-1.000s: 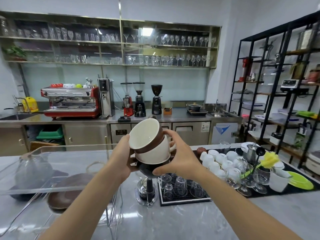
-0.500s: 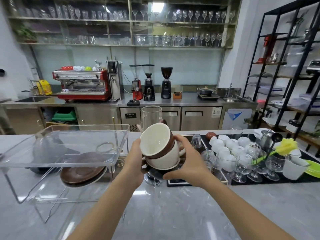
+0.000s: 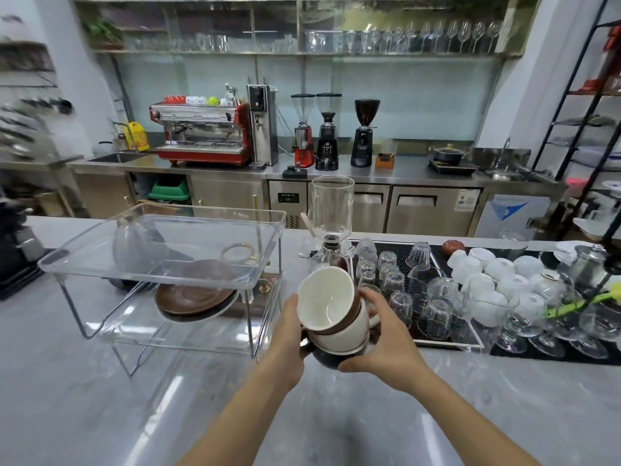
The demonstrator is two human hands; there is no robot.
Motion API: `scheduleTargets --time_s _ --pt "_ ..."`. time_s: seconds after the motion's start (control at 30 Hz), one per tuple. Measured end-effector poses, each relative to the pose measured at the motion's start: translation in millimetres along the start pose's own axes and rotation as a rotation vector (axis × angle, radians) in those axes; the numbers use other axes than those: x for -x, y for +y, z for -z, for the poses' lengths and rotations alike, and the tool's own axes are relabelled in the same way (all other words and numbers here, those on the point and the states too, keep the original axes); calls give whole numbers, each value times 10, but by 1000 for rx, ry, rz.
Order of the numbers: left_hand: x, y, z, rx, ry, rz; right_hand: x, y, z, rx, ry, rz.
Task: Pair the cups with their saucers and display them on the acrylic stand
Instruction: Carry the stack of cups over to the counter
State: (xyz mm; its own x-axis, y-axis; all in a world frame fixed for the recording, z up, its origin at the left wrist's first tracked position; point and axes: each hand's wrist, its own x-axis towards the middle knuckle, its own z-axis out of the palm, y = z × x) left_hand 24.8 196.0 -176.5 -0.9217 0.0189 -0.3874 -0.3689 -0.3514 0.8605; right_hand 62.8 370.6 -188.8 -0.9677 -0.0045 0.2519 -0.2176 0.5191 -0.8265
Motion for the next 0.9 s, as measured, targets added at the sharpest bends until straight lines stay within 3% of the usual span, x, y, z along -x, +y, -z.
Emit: scheduleTargets --time_s 0.9 --pt "-371 -839 295 75 90 67 130 666 -472 -77 -80 -140"
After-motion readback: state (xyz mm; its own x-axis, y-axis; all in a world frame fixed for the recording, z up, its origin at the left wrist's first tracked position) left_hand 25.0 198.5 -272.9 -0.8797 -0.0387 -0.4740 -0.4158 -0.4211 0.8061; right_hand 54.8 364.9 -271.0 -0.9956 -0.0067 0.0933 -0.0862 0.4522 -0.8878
